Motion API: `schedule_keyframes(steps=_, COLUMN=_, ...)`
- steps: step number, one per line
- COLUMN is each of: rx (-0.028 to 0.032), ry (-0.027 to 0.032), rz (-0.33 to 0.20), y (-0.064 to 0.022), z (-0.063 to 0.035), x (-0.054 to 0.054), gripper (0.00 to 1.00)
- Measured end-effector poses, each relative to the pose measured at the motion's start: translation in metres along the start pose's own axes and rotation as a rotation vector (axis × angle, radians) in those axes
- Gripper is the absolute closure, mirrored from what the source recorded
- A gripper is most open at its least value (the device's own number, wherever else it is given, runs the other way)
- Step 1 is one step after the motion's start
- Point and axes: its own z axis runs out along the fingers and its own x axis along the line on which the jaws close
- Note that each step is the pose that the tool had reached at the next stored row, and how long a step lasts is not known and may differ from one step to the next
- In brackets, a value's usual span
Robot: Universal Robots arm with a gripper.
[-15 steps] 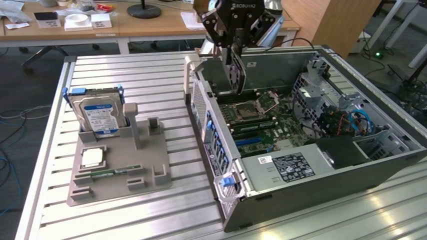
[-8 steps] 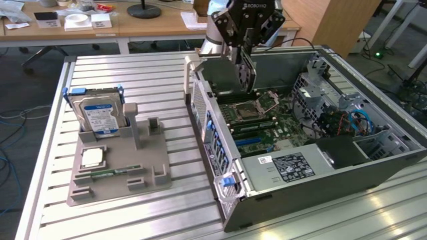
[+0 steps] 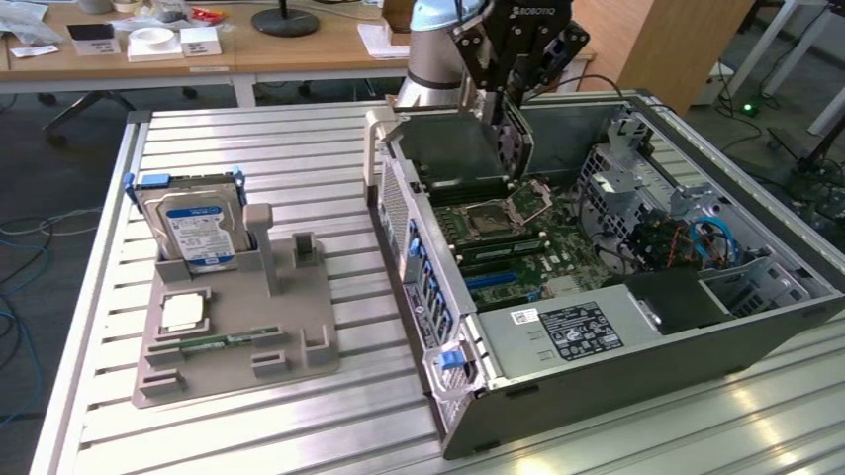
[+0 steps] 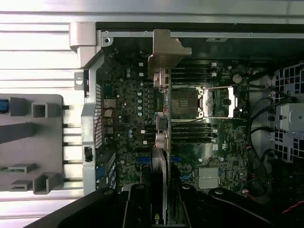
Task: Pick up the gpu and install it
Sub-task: 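Pick up the gpu and move the gpu toward the slot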
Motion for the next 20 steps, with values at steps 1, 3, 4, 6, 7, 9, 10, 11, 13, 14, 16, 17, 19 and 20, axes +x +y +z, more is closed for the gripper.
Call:
schedule_keyframes(steps=1, rx=0.0003, ry=0.0, rz=0.0, y=0.0004, z=0.0001, x=-0.004, gripper=0.74)
schedule_keyframes(steps=3, rx=0.0006, ry=0.0, rz=0.0, y=0.0012, z=0.0004, x=-0.011, gripper=0.74)
schedule_keyframes(steps=4, rx=0.0007, ry=0.0, rz=0.0, y=0.0015, z=0.0006, x=-0.015, gripper=0.74)
schedule_keyframes(steps=6, rx=0.0009, ry=0.0, rz=0.0, y=0.0023, z=0.0008, x=-0.023, gripper=0.74)
schedule_keyframes(steps=7, rx=0.0009, ry=-0.0001, rz=0.0, y=0.0027, z=0.001, x=-0.027, gripper=0.74)
schedule_keyframes(steps=9, rx=0.001, ry=0.0, rz=0.0, y=0.0037, z=0.0012, x=-0.035, gripper=0.74)
schedule_keyframes(steps=10, rx=0.001, ry=0.0, rz=0.0, y=0.0042, z=0.0014, x=-0.038, gripper=0.74)
schedule_keyframes(steps=11, rx=0.0011, ry=0.0, rz=0.001, y=0.0047, z=0.0015, x=-0.042, gripper=0.74)
schedule_keyframes(steps=13, rx=0.0011, ry=0.0, rz=0.001, y=0.0058, z=0.0018, x=-0.049, gripper=0.74)
schedule_keyframes(steps=14, rx=0.0011, ry=0.0, rz=0.001, y=0.0064, z=0.002, x=-0.053, gripper=0.74)
schedule_keyframes(steps=16, rx=0.001, ry=-0.0001, rz=0.001, y=0.0076, z=0.0023, x=-0.061, gripper=0.74)
schedule_keyframes(steps=17, rx=0.001, ry=-0.0001, rz=0.001, y=0.0081, z=0.0025, x=-0.065, gripper=0.74)
schedule_keyframes(steps=19, rx=0.0011, ry=0.0, rz=0.001, y=0.0093, z=0.0027, x=-0.073, gripper=0.74)
schedule_keyframes(steps=20, rx=0.001, ry=-0.0001, rz=0.001, y=0.0099, z=0.0029, x=-0.076, gripper=0.74)
